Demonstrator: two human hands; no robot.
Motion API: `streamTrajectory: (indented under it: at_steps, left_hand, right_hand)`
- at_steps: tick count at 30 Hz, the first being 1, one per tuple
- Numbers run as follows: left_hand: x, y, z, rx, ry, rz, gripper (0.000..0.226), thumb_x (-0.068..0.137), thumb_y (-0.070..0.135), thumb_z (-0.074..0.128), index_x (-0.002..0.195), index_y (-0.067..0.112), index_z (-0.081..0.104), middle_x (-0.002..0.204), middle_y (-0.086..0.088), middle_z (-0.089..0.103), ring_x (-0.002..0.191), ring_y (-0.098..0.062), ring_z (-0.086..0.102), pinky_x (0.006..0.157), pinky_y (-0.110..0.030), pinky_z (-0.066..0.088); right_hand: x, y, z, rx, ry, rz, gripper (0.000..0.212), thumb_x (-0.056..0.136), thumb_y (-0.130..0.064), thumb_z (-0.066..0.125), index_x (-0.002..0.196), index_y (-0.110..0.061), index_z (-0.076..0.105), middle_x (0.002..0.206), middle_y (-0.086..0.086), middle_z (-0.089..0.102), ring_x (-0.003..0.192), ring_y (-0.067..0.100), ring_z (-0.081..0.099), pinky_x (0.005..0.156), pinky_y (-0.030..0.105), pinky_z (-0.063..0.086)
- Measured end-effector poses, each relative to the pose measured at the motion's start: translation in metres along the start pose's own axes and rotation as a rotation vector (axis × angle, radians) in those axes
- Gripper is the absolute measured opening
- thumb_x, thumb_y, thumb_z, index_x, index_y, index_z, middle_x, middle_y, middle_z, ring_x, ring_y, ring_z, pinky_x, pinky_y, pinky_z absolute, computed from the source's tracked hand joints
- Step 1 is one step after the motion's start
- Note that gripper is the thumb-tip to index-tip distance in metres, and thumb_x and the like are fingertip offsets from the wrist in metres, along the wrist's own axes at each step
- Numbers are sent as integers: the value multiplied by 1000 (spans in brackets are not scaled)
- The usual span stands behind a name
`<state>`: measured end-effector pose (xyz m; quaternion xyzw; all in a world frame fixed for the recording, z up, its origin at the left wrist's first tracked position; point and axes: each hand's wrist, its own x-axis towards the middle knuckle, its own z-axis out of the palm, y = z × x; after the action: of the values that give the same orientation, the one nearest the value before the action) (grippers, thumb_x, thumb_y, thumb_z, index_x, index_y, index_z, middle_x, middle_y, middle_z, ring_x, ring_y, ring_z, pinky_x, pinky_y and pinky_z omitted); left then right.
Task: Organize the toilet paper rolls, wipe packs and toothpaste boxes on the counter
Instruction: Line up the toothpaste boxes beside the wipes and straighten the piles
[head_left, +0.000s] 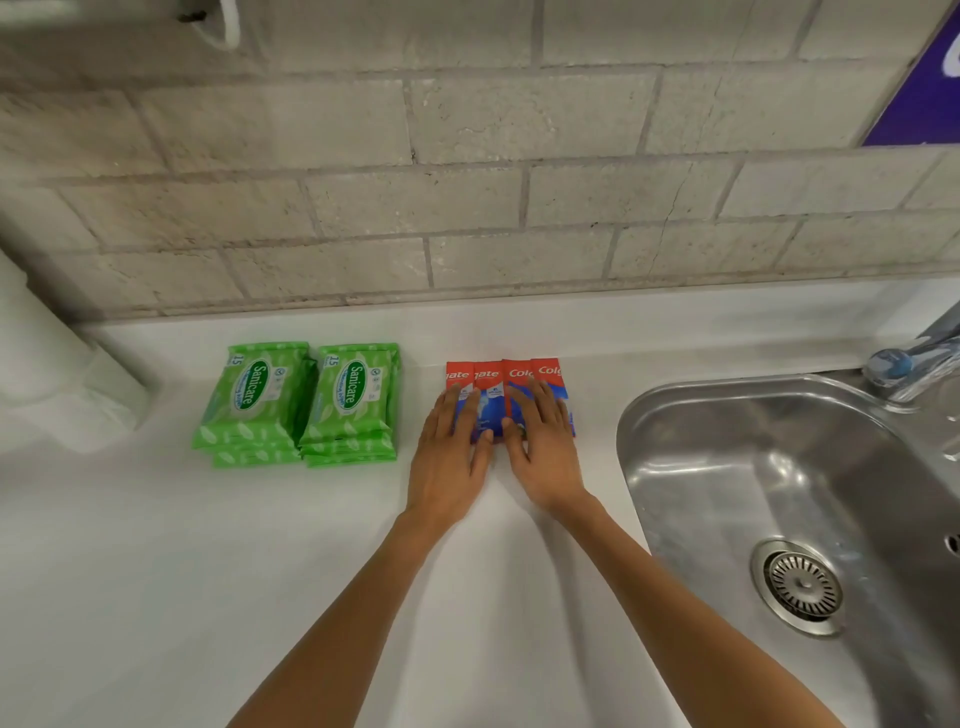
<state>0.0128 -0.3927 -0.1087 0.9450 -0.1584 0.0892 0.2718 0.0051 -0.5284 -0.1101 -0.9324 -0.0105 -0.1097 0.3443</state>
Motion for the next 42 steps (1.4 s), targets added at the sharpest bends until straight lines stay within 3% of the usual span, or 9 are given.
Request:
streamTrajectory:
  at_steps: [4,10,15,19,24,30,35,39,42]
  left_hand:
    - [-17,-5,-40,-132,173,-39,45,95,22,45,138,10,40,144,-14,40,134,-27,37,109,-36,35]
    - [-34,-45,-105,-210,405,-179,39,94,18,43,131,3,45,130,-18,49,124,-30,45,103,-34,36]
    - [-40,-104,-148,-328,460,-402,41,96,19,42,135,7,42,135,-14,46,128,-26,40,105,-26,27]
    - [-30,-149,-171,-563,351,-619,44,96,23,43,139,11,38,140,-12,44,130,-27,41,111,-42,32]
    - [-18,-185,-177,-743,103,-677,54,95,28,45,144,13,28,148,-10,36,133,-25,38,105,-33,32]
    - [-9,-201,-164,-801,-72,-675,54,95,33,45,142,11,32,146,-9,40,131,-24,41,107,-34,35]
    - [-5,-205,-163,-847,-105,-604,31,93,25,48,123,17,51,118,0,59,91,-9,57,65,-16,41]
    - [-6,-212,-163,-888,-113,-633,29,93,24,48,121,19,50,106,7,58,83,4,54,62,-15,39]
    - [-7,-212,-162,-909,-111,-638,31,93,23,48,123,19,49,110,6,58,88,-2,57,65,-15,41]
  right_hand:
    - [-8,-48,12,300,51,75,41,97,-25,43,135,-10,44,138,9,49,129,23,45,105,34,40]
    - [-5,-111,34,647,-50,353,42,96,-32,46,134,-14,45,136,7,51,125,21,49,96,20,35]
    - [7,-135,54,639,-99,461,51,97,-36,44,141,-11,37,145,11,42,133,24,41,100,25,32]
    - [20,-148,71,628,-87,522,58,96,-40,43,145,-12,31,149,10,37,136,26,38,110,35,30]
    - [31,-156,89,590,-32,562,61,95,-41,45,144,-7,32,148,11,39,136,27,37,109,33,29]
    - [31,-154,103,542,88,515,28,96,-25,45,106,-3,59,104,14,67,99,30,60,87,40,46]
    - [33,-163,110,549,99,505,26,96,-17,43,113,-6,60,111,13,67,100,26,61,91,42,48]
    - [34,-172,114,580,72,501,30,95,-15,42,120,-12,58,117,6,66,108,23,60,98,41,46]
    - [34,-174,114,597,65,496,30,95,-13,41,119,-13,59,117,6,66,107,22,60,98,40,47]
